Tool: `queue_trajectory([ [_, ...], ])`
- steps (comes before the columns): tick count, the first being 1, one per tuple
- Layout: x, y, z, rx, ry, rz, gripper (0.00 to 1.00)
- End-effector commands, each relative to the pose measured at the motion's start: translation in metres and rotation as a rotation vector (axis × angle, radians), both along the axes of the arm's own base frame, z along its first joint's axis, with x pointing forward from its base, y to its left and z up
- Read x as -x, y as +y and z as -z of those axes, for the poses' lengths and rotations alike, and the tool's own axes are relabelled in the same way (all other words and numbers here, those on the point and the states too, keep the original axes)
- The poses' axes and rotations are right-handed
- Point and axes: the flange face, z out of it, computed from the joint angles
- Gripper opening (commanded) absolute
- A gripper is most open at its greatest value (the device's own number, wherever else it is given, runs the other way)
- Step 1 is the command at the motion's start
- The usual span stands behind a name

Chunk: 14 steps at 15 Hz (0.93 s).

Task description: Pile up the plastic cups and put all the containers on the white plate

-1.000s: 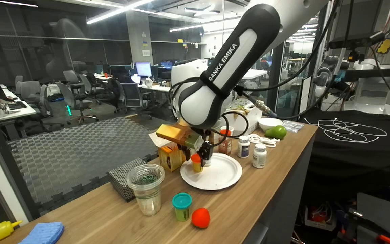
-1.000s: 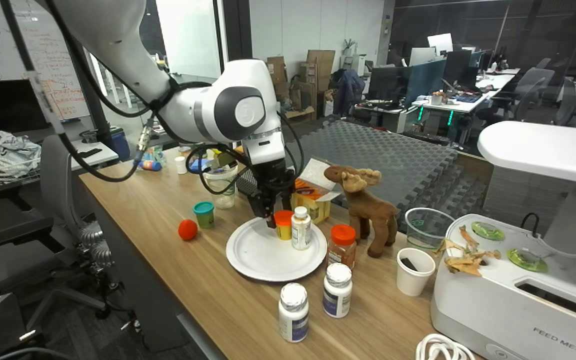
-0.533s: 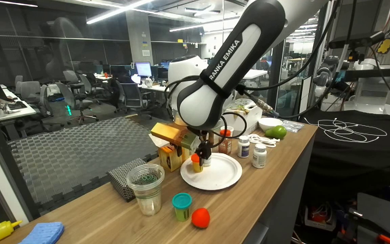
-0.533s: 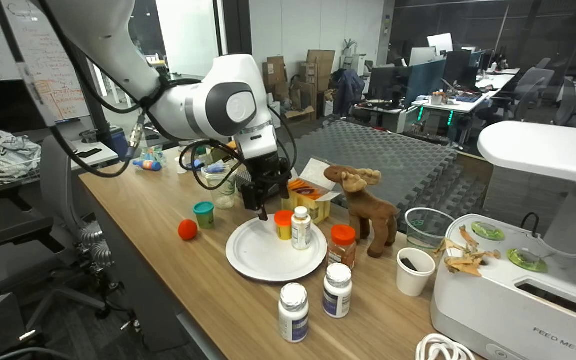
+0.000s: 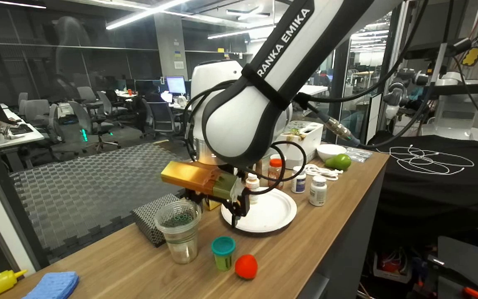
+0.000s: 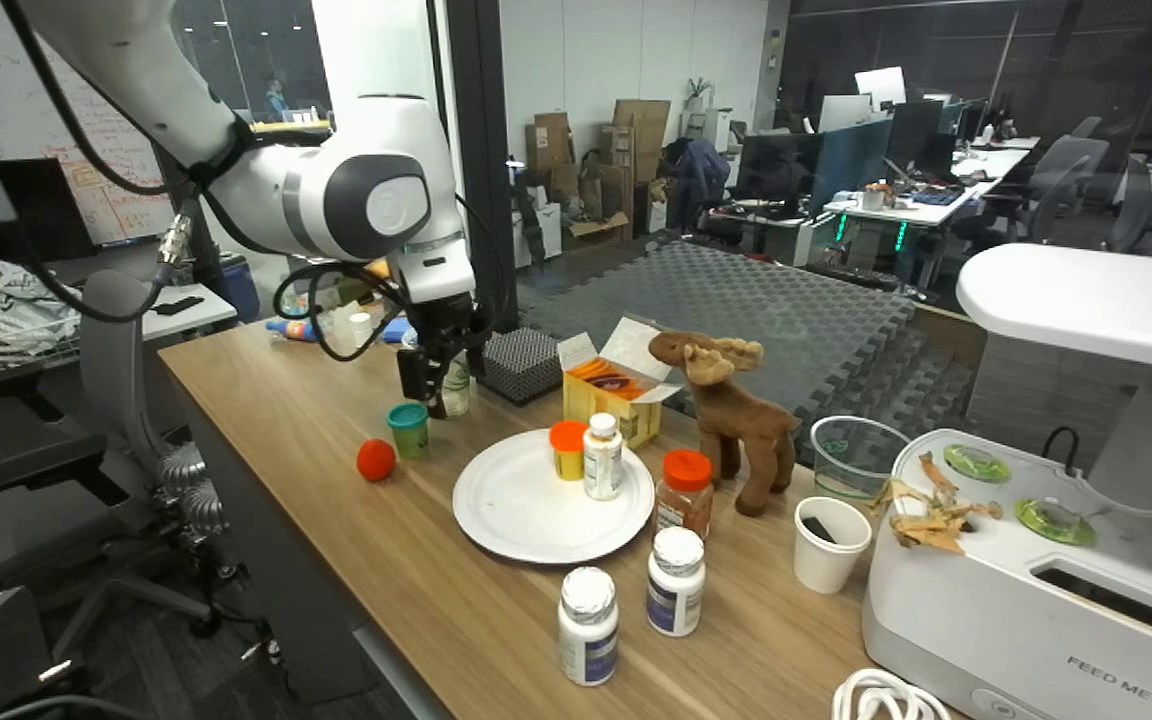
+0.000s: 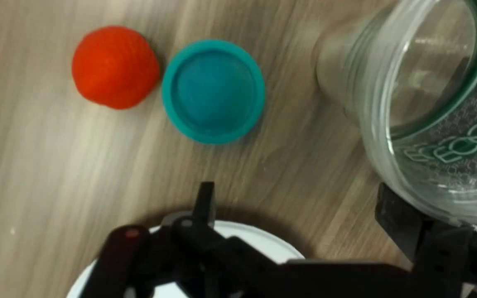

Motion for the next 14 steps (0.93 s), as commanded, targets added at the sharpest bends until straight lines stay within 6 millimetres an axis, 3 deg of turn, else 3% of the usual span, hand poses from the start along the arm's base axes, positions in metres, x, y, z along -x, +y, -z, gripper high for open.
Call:
queue_trajectory([
  [1,0.013,0.005,-0.007,-0.037,0.028,0.056,1.00],
  [8,0.017,-0.018,-0.008,-0.056,0.019,0.285,1.00],
  [11,0.031,-0.019,-0.017,-0.047,0.016,0.335,1.00],
  [14,0.057,-0.023,-0.033,-0.011,-0.010,0.311,1.00],
])
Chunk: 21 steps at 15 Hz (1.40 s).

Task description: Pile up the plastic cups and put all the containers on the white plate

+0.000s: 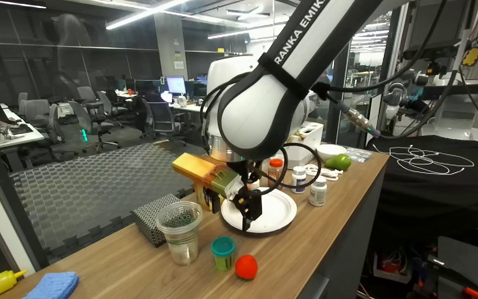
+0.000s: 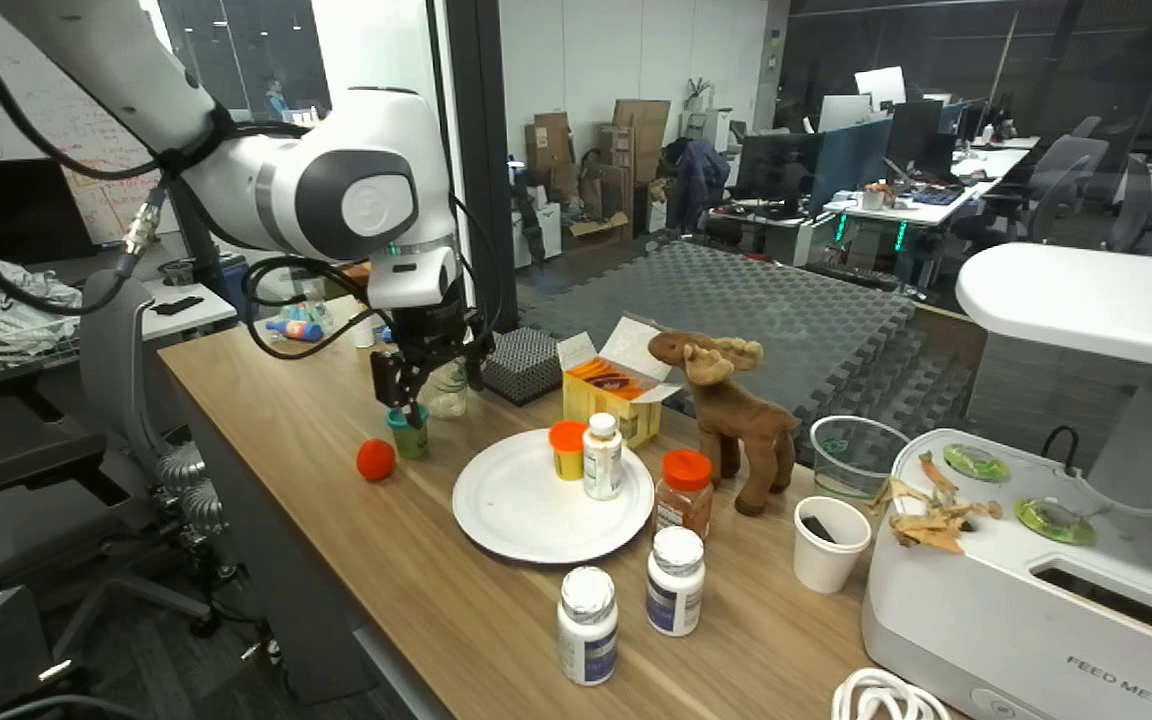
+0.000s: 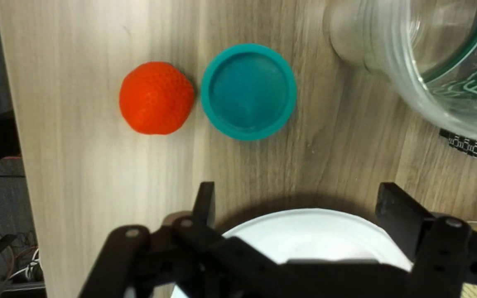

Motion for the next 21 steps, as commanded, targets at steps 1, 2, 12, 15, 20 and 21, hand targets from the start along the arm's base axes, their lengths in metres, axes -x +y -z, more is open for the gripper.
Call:
queue_trajectory([
  [1,0.041,-0.005,-0.033,0.041,-0.039,0.012,1.00],
  [2,0.053,-0.005,-0.040,0.069,-0.040,-0.017,1.00],
  [12,0.106,0.094,-0.045,0.253,0.014,-0.581,1.00],
  [15,0.079,0.088,-0.024,0.321,0.027,-0.737,1.00],
  [20,0.033,0.052,-0.001,0.408,0.027,-1.000,1.00],
  [21,0.027,0.047,0.001,0.415,0.017,-1.051,1.00],
])
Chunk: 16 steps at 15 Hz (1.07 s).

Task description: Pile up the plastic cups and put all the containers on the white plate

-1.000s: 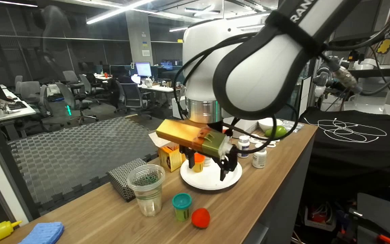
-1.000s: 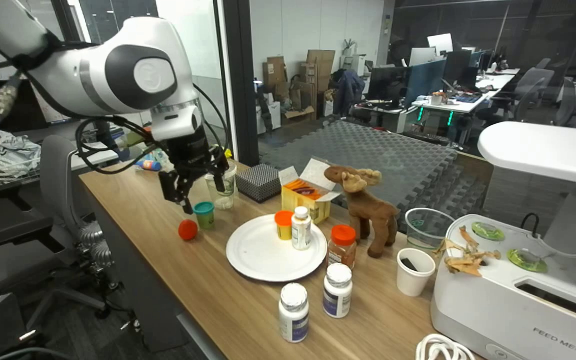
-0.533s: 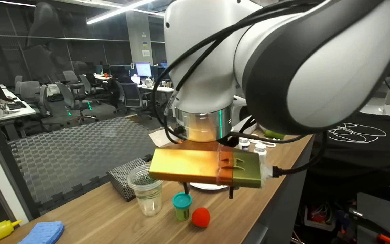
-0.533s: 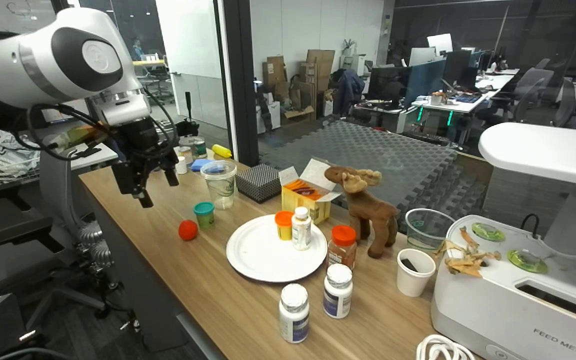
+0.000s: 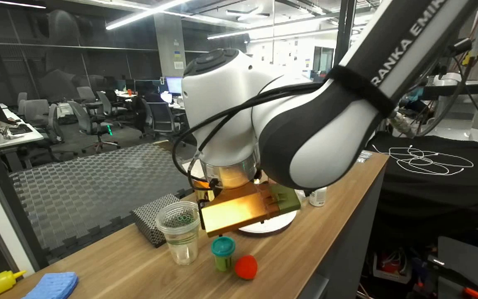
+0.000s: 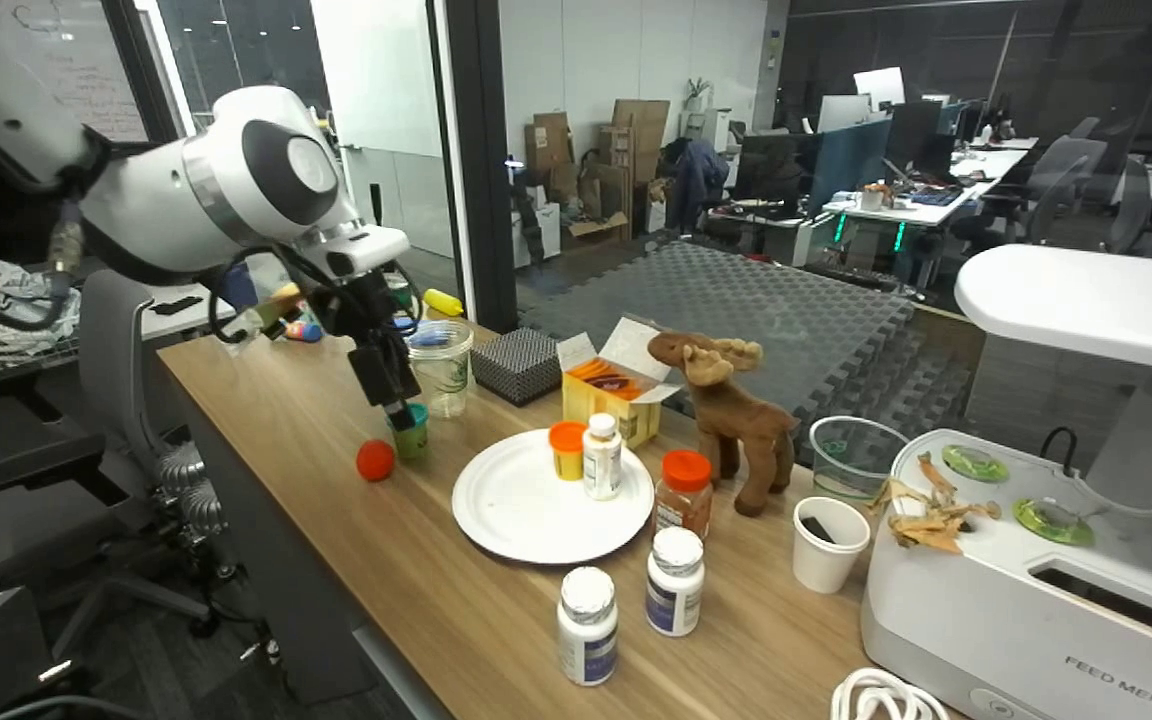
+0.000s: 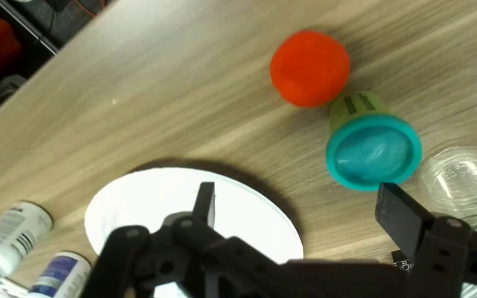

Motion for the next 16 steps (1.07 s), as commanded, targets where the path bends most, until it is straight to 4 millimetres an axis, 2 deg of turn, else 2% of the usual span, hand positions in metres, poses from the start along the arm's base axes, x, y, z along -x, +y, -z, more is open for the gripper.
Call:
queue_trajectory([
  [1,-0.028,-0.012,0.002,0.011,-0.023,-0.196,1.00],
  [4,-0.031,-0.018,-0.003,-0.005,-0.058,-0.342,1.00],
  [7,-0.024,-0.017,-0.011,-0.024,-0.092,-0.486,1.00],
  [11,0.002,-0.008,-0.008,-0.060,-0.131,-0.685,1.00],
  [16,0.036,0.005,0.007,-0.141,-0.140,-0.915,1.00],
])
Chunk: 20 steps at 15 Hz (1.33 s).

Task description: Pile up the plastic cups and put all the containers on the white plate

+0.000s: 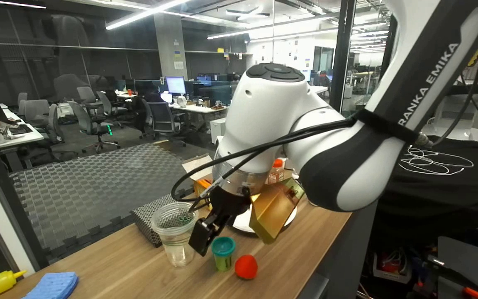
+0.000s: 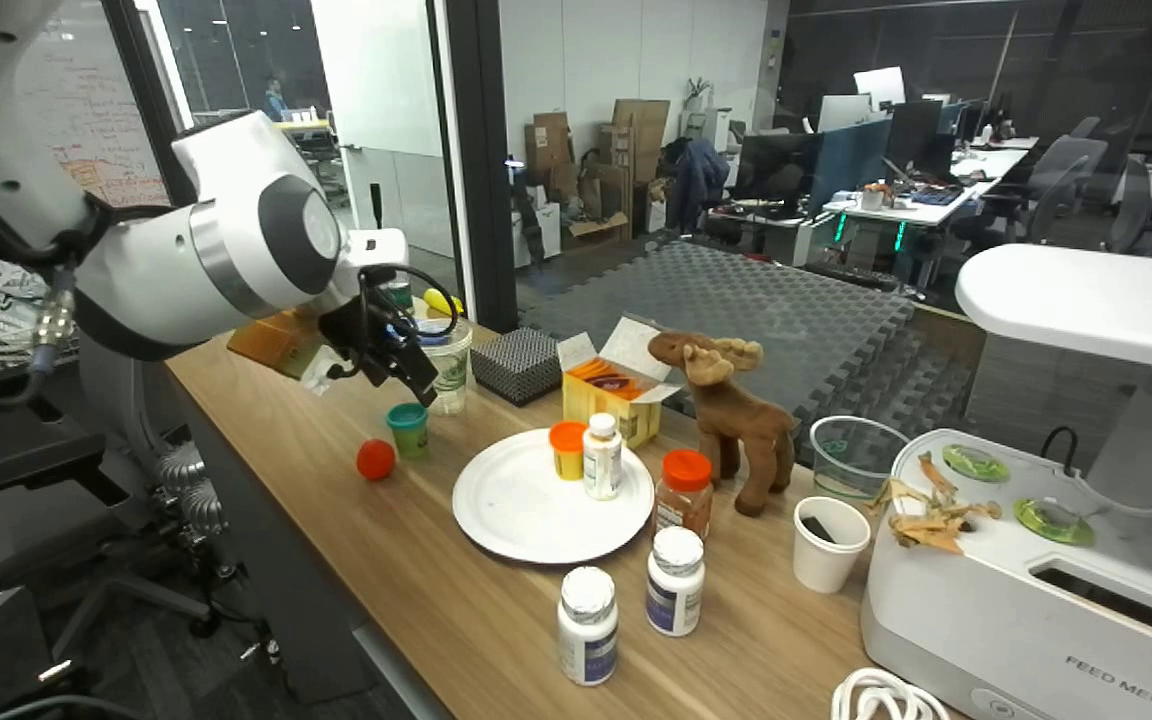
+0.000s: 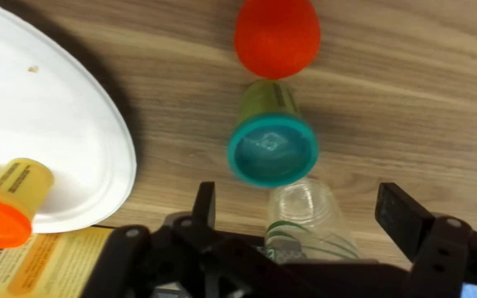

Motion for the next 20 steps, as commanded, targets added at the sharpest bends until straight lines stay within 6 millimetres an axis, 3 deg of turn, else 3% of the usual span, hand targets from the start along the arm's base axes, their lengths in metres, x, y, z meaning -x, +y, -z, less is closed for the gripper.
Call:
queue_trajectory([
  [1,0.022,0.004,0.000,-0.039,-0.005,-0.150,1.00],
  [4,0.022,0.008,0.007,-0.043,0.037,-0.154,1.00],
  [7,0.006,0.007,-0.014,-0.017,0.058,0.012,1.00],
  [8,0.015,0.003,0.009,-0.028,0.064,-0.069,1.00],
  [11,0.005,0.003,-0.003,-0.015,0.063,-0.015,1.00],
  [16,0.006,0.004,-0.004,-0.015,0.064,-0.007,1.00],
  [20,0.000,-0.012,-0.013,0.033,0.095,-0.048,1.00],
])
